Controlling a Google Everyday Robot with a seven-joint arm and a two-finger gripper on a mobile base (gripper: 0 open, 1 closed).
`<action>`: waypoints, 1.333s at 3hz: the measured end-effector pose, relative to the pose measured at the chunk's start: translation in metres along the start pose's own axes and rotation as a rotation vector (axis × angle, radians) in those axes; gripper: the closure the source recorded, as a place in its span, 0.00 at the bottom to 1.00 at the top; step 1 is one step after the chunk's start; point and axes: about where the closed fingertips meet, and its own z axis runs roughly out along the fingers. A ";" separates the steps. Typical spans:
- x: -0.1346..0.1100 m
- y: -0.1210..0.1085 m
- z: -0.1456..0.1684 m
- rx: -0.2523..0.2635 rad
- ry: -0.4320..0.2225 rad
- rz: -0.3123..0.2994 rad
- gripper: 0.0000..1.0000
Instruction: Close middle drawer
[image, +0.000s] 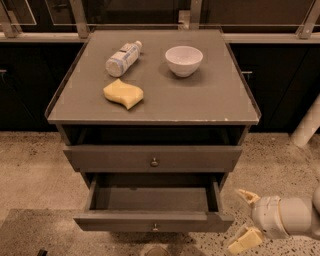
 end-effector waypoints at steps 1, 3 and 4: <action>0.040 -0.011 0.038 -0.022 -0.017 0.076 0.19; 0.045 -0.009 0.044 -0.034 -0.022 0.088 0.66; 0.054 -0.011 0.056 -0.044 -0.052 0.102 0.89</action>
Offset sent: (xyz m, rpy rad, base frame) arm 0.0043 -0.0038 -0.0501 0.0392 0.0496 -0.0355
